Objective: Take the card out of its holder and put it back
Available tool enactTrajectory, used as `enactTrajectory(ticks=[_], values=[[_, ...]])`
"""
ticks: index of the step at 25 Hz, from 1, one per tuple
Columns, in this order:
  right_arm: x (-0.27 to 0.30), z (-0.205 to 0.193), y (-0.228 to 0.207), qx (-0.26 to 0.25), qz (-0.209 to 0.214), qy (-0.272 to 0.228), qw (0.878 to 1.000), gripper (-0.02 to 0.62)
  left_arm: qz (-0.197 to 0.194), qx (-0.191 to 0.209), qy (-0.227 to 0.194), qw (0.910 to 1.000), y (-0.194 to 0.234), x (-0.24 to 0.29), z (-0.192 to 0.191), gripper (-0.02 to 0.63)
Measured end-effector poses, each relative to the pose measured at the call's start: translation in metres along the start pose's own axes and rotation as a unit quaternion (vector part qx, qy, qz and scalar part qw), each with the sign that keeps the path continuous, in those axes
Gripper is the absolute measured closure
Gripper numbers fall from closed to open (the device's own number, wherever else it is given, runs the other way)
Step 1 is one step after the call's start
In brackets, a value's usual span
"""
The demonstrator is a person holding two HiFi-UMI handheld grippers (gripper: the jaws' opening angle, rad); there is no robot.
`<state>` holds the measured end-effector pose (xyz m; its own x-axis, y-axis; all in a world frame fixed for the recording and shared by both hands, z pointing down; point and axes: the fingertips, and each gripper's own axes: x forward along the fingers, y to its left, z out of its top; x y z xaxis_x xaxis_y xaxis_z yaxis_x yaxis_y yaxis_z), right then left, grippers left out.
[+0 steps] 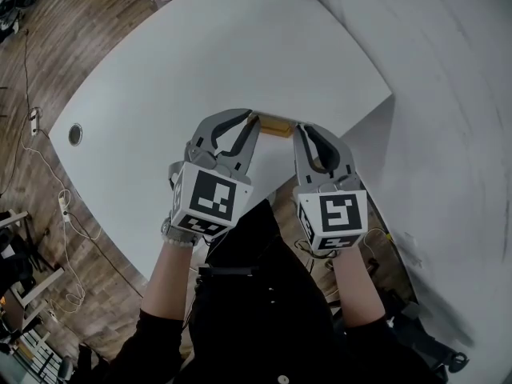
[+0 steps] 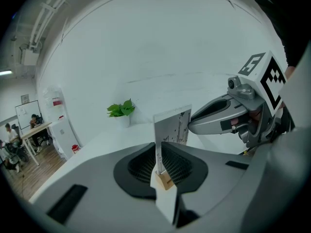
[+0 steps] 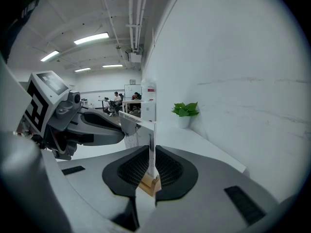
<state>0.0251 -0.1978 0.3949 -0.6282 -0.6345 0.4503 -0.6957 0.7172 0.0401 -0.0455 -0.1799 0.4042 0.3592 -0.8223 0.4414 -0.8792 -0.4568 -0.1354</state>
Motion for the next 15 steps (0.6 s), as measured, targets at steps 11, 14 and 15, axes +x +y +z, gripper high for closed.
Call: enactTrajectory(ticks=[11, 14, 15], values=[[0.0031, -0.0065, -0.0069, 0.001, -0.013, 0.009, 1.000, 0.525, -0.006, 0.009, -0.003, 0.9999, -0.0027, 0.0069, 0.0010, 0.557], [0.0035, -0.0061, -0.0087, 0.000, -0.015, 0.010, 1.000, 0.525, -0.008, 0.008, -0.003, 0.9999, -0.0039, 0.0068, 0.0021, 0.557], [0.0036, -0.0058, -0.0093, 0.000, -0.016, 0.010, 1.000, 0.525, -0.008, 0.007, -0.002, 0.9999, -0.0044, 0.0067, 0.0022, 0.557]])
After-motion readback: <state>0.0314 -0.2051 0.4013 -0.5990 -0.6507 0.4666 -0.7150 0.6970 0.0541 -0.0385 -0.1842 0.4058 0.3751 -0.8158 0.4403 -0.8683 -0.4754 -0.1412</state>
